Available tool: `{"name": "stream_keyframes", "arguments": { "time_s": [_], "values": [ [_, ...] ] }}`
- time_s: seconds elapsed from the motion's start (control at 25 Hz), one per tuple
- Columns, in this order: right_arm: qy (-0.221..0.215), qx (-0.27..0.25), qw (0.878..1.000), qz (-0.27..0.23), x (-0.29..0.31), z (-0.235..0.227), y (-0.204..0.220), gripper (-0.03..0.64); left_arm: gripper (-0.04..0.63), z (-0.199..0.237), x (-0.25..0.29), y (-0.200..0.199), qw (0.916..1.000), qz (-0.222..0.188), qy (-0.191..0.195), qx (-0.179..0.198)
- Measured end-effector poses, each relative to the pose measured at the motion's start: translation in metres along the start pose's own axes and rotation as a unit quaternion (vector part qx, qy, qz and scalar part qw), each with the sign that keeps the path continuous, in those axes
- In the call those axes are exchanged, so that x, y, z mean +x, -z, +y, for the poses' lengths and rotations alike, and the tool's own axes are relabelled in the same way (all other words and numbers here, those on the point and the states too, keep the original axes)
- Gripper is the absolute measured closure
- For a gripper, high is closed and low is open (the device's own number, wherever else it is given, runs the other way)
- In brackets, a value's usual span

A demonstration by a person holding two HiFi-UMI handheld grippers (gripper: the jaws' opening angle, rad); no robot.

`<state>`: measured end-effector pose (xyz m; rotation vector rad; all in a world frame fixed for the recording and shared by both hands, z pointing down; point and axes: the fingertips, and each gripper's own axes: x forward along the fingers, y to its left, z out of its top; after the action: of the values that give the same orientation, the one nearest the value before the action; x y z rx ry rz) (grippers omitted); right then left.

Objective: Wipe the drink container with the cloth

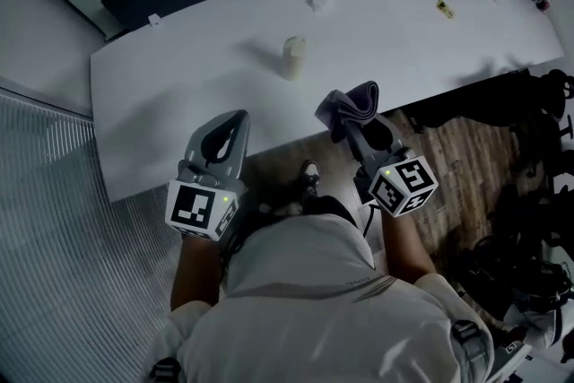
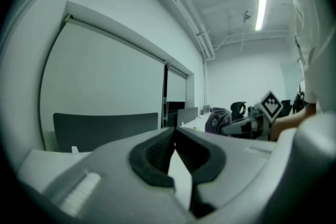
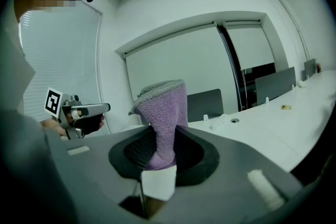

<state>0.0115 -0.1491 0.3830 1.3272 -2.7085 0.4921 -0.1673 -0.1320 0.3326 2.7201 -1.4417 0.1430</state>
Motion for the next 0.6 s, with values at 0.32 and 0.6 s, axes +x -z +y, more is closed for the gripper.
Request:
{"name": "stream_keyframes", "arguments": {
  "time_s": [0.32, 0.6],
  "values": [
    [-0.053, 0.009, 0.998, 0.026, 0.049, -0.082, -0.015, 0.520, 0.591, 0.008, 0.095, 0.006, 0.9992, 0.034, -0.020, -0.011],
    [-0.116, 0.022, 0.991, 0.068, 0.080, -0.101, 0.019, 0.520, 0.584, 0.015, 0.147, 0.025, 0.9958, 0.082, -0.039, -0.016]
  ]
}}
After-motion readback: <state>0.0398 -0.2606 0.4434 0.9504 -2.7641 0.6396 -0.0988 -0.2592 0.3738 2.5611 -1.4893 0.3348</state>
